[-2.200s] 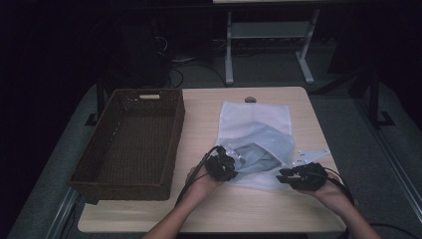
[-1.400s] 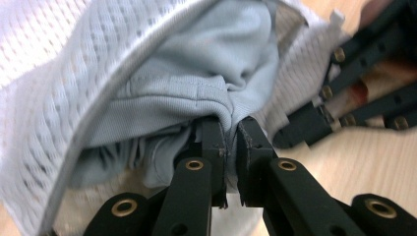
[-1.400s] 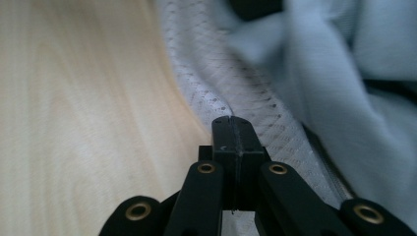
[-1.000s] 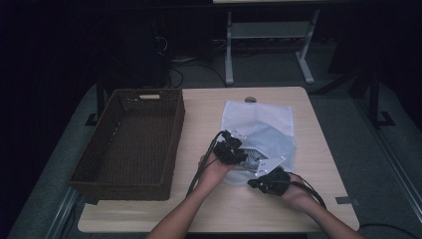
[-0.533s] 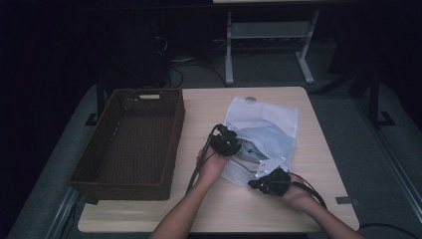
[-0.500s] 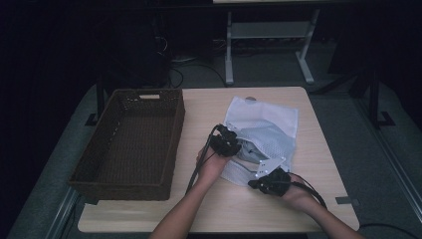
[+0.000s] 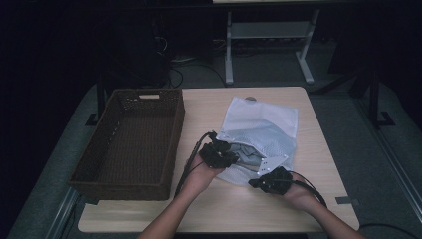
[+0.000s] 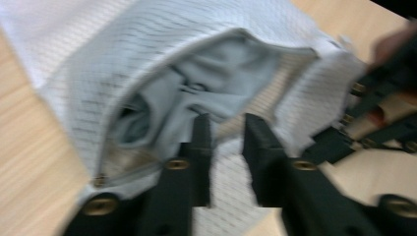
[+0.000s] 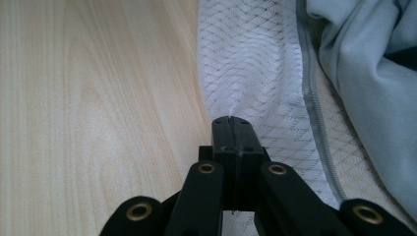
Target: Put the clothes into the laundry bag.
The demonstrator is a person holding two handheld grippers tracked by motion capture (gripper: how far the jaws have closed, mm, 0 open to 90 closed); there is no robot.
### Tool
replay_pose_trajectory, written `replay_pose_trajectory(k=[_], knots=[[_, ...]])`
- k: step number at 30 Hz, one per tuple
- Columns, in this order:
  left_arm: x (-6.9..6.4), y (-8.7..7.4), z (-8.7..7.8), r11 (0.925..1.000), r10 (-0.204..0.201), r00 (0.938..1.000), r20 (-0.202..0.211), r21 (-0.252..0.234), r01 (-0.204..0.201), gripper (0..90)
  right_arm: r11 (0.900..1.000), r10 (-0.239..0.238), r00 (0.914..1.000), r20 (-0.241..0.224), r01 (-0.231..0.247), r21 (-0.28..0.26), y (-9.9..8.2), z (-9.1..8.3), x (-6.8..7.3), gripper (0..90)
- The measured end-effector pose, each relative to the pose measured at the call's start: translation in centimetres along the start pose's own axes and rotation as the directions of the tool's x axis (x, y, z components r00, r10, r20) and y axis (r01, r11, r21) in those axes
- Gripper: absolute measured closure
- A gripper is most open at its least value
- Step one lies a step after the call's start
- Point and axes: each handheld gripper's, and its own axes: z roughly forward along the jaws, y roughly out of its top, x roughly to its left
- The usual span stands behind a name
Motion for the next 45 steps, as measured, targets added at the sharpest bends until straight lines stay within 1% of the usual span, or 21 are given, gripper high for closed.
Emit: replay_pose_trajectory(k=[1,2,5,6,7,8,9,10,11,12,16,21,24,32,36,38,39,40,43,44,45], knots=[[-0.2,0.1,0.3,0.9999,0.012,0.9999,0.011,0.007,-0.012,83.2,1.0,0.0,1.0,0.0,0.0,0.0,0.0,0.0,0.0,90.0],[-0.4,0.2,0.7,0.9997,0.019,0.9996,0.021,0.017,-0.019,88.9,0.9999,0.008,1.0,-0.003,-0.008,-0.006,0.0,-0.1,0.0,90.0],[-0.5,0.6,2.6,0.9984,0.033,0.9989,0.034,0.045,-0.035,89.5,0.9998,0.01,0.9999,-0.004,-0.01,-0.015,0.0,-0.4,-0.1,90.0],[-0.4,0.9,4.0,0.9984,0.02,0.9991,0.037,0.052,-0.022,89.6,0.9997,0.015,0.9999,-0.006,-0.015,-0.017,0.0,-0.6,-0.1,90.0],[-0.4,0.9,4.0,0.9984,0.02,0.9991,0.037,0.052,-0.022,89.6,0.9997,0.015,0.9999,-0.006,-0.015,-0.017,0.0,-0.6,-0.1,90.0],[-0.2,1.2,5.2,0.9979,0.012,0.9994,0.033,0.063,-0.014,89.7,0.9995,0.023,0.9997,-0.008,-0.023,-0.021,0.0,-0.8,0.0,90.0],[-0.2,1.2,5.2,0.9979,0.012,0.9994,0.033,0.063,-0.014,89.7,0.9995,0.023,0.9997,-0.008,-0.023,-0.021,0.0,-0.8,0.0,90.0],[0.0,1.4,6.3,0.9972,0.012,0.9996,0.027,0.074,-0.014,89.7,0.9995,0.02,0.9998,-0.01,-0.02,-0.026,0.0,-1.0,0.0,90.0],[0.0,1.4,6.3,0.9972,0.012,0.9996,0.027,0.074,-0.014,89.7,0.9995,0.02,0.9998,-0.01,-0.02,-0.026,0.0,-1.0,0.0,90.0],[0.2,1.7,7.2,0.9976,0.006,1.0,0.007,0.069,-0.006,89.7,0.9993,0.017,0.9997,-0.016,-0.018,-0.032,0.0,-1.1,-0.1,90.0],[0.6,2.1,8.3,0.9985,0.0,0.9994,-0.034,0.054,0.002,89.8,0.9994,0.013,0.9992,-0.039,-0.015,-0.031,-0.1,-1.3,-0.1,90.0],[1.2,2.5,8.8,0.9992,-0.012,0.9971,-0.076,0.038,0.015,89.8,0.9998,0.001,0.998,-0.063,-0.002,-0.021,-0.1,-1.3,0.2,90.0],[1.9,3.0,9.3,0.9994,-0.03,0.9937,-0.108,0.016,0.032,89.8,0.9994,-0.031,0.9949,-0.096,0.03,-0.017,0.1,-1.2,0.7,90.0],[2.8,3.7,10.2,0.9986,-0.052,0.9885,-0.142,-0.012,0.051,89.8,0.9986,-0.052,0.99,-0.131,0.051,-0.015,-0.1,-1.6,1.3,90.0],[2.8,3.7,10.1,0.9978,-0.065,0.9897,-0.128,-0.019,0.063,89.7,0.9994,-0.032,0.9937,-0.108,0.033,0.01,-0.3,-1.6,1.1,90.0],[2.6,3.4,9.3,0.9974,-0.071,0.9932,-0.093,-0.023,0.069,89.4,0.9996,-0.025,0.9945,-0.101,0.027,0.013,-0.4,-1.5,1.0,90.0],[2.6,3.4,9.3,0.9974,-0.071,0.9932,-0.093,-0.023,0.069,88.1,0.9996,-0.025,0.9945,-0.101,0.027,0.013,-0.4,-1.5,1.0,90.0],[2.4,3.2,8.5,0.9974,-0.071,0.9954,-0.064,-0.017,0.07,86.4,0.9996,-0.022,0.9948,-0.099,0.024,0.017,-0.6,-1.4,0.8,90.0],[2.1,3.0,7.4,0.9979,-0.063,0.9966,-0.054,-0.022,0.061,83.5,0.9997,-0.019,0.9953,-0.095,0.02,0.016,-0.6,-1.5,0.8,90.0],[2.0,2.9,5.9,0.9978,-0.057,0.9973,-0.047,-0.037,0.055,82.8,0.9998,-0.015,0.9957,-0.092,0.017,0.013,-0.6,-1.6,0.7,90.0],[2.0,2.9,5.9,0.9978,-0.057,0.9973,-0.047,-0.037,0.055,82.2,0.9998,-0.015,0.9957,-0.092,0.017,0.013,-0.6,-1.6,0.7,90.0]])
